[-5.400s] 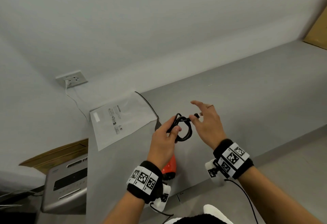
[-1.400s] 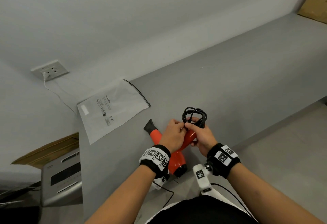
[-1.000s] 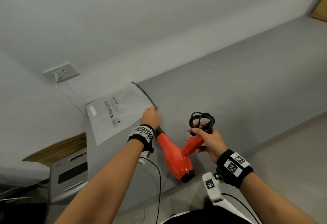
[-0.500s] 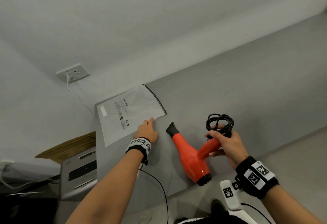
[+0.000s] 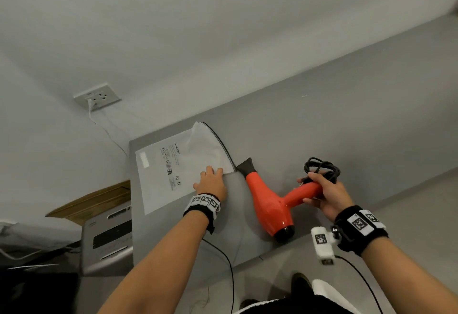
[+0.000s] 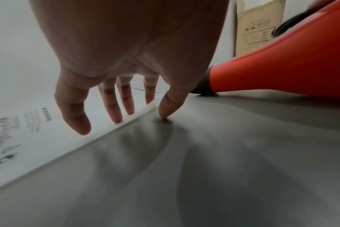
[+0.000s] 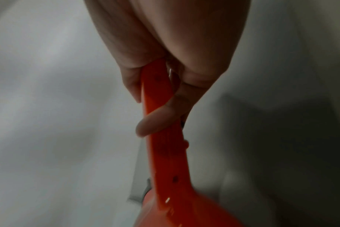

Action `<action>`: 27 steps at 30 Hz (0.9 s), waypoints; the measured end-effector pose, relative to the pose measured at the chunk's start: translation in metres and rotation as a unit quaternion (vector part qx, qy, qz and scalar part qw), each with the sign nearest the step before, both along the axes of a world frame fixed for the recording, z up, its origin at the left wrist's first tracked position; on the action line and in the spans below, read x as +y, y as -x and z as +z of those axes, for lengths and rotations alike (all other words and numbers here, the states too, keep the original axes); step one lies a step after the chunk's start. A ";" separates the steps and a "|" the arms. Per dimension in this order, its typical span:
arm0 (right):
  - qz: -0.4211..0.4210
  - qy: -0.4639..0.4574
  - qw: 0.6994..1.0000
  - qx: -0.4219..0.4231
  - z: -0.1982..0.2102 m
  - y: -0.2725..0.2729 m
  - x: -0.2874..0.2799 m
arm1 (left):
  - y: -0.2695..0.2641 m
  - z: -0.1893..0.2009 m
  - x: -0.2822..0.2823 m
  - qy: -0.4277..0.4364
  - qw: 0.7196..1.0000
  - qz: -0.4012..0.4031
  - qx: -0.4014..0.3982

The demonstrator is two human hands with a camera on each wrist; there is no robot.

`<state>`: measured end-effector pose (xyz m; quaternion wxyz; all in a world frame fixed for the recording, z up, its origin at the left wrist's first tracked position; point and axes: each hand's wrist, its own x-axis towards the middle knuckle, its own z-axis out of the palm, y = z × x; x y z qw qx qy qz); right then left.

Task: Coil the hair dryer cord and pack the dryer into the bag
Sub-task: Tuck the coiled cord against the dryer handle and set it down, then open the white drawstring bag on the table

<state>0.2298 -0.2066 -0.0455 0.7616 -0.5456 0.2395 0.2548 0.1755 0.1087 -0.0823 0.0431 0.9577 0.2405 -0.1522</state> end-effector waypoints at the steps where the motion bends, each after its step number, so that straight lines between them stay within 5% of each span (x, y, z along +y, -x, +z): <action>1: -0.006 -0.002 1.000 0.014 -0.006 -0.005 -0.004 | 0.003 -0.002 -0.001 -0.002 1.000 0.002 -0.007; 9: -0.058 0.073 0.994 0.053 -0.025 -0.019 -0.009 | 0.021 -0.004 0.004 -0.015 1.000 -0.001 -0.009; 15: -0.002 0.150 0.988 0.019 -0.032 -0.014 -0.019 | 0.014 0.000 0.003 -0.071 0.997 0.002 0.015; 21: 0.103 0.433 0.892 -0.074 -0.003 -0.002 -0.035 | -0.002 -0.007 -0.002 -0.084 0.994 -0.059 -0.046; 27: 0.206 0.420 0.855 -0.225 0.032 0.016 -0.026 | 0.001 0.004 0.005 -0.020 0.993 -0.022 -0.117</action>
